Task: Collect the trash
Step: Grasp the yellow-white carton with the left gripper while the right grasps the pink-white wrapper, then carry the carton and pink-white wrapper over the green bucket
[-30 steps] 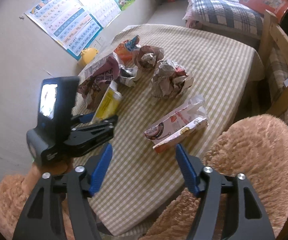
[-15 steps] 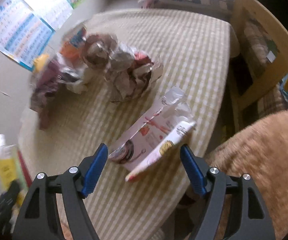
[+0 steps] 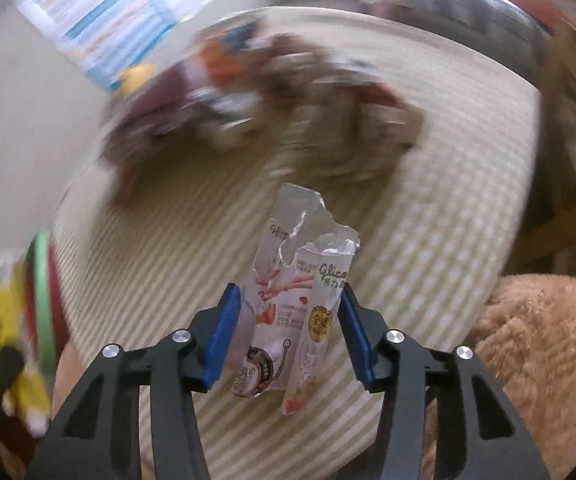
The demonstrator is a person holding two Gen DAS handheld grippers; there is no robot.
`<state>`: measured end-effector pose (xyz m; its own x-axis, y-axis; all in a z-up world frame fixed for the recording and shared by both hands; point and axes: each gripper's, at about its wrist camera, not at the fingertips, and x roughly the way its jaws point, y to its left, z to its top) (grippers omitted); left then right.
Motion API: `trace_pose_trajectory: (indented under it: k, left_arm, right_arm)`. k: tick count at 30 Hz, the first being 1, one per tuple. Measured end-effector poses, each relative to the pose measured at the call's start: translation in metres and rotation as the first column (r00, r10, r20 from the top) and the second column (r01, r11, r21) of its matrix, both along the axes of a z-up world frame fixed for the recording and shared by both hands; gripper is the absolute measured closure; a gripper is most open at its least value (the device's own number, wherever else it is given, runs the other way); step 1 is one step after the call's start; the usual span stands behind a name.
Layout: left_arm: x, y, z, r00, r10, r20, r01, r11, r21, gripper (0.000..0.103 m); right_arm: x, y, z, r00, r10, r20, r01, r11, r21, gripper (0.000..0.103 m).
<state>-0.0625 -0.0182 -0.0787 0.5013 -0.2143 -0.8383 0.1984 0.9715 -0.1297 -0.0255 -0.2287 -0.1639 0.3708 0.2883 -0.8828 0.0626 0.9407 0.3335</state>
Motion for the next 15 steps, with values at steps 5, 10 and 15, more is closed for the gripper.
trace_pose_trajectory:
  k: [5, 10, 15]
  left_arm:
    - [0.004, 0.000, -0.012, 0.999, 0.007, -0.033, -0.006, 1.000, 0.008, 0.055]
    - [0.006, 0.006, -0.020, 0.999, 0.024, -0.049, -0.024, 1.000, 0.013, 0.055]
    - [0.011, 0.011, -0.029, 0.996, 0.046, -0.071, -0.046, 0.999, 0.011, 0.055]
  right_arm:
    - [-0.017, 0.041, 0.010, 0.973, 0.227, 0.039, -0.225, 0.973, -0.048, 0.054]
    - [-0.011, 0.053, 0.008, 0.970, 0.243, 0.032, -0.241, 0.969, -0.051, 0.041]
    - [0.001, 0.041, 0.005, 0.981, 0.192, 0.027, -0.191, 0.981, -0.031, 0.037]
